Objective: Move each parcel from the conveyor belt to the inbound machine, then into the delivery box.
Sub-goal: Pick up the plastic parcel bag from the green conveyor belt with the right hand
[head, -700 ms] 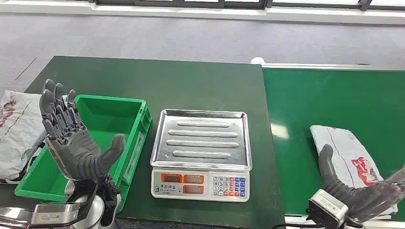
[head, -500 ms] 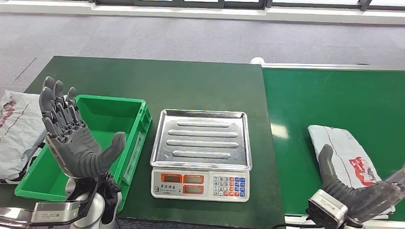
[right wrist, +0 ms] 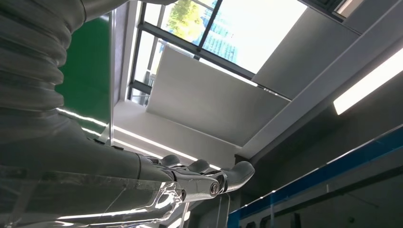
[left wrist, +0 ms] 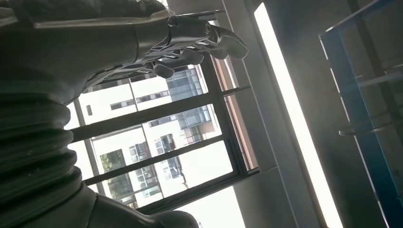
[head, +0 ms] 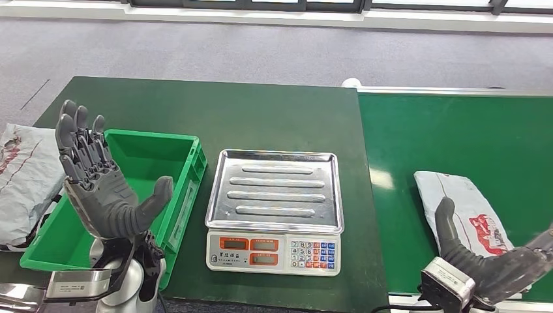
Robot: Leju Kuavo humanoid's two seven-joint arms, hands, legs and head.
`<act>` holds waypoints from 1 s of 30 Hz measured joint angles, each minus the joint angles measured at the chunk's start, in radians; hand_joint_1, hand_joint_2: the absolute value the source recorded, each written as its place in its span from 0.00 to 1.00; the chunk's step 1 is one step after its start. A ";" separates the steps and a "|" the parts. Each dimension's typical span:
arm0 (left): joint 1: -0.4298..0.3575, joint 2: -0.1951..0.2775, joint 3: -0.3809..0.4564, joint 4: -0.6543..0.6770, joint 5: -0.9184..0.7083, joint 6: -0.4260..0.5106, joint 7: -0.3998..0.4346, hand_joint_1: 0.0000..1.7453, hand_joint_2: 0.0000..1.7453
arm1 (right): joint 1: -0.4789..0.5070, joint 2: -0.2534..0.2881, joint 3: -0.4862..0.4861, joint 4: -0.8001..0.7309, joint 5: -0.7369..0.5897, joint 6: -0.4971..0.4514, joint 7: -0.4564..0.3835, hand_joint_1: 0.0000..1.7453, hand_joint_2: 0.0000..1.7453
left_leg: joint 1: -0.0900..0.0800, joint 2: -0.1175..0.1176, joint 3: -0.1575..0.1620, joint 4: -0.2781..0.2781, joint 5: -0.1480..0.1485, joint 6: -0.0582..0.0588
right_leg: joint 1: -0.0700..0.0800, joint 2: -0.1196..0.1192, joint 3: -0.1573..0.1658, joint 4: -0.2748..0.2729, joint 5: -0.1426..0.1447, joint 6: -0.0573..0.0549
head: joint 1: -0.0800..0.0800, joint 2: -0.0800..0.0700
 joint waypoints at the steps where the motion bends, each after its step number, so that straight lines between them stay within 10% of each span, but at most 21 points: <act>1: 0.000 0.000 0.000 0.001 0.000 0.000 0.000 0.00 1.00 | 0.000 0.000 0.000 0.000 0.000 0.000 0.000 0.00 1.00 | 0.000 0.000 0.000 0.000 0.000 0.000 | 0.000 0.000 0.000 0.000 0.000 0.000 | 0.000 0.000; 30: 0.005 0.001 0.009 -0.006 0.017 0.017 0.000 0.00 1.00 | -0.150 -0.051 -0.125 0.223 0.134 0.048 0.179 0.00 1.00 | 0.000 -0.001 0.000 0.000 0.000 0.000 | 0.000 -0.001 0.001 0.000 0.001 0.001 | 0.000 0.000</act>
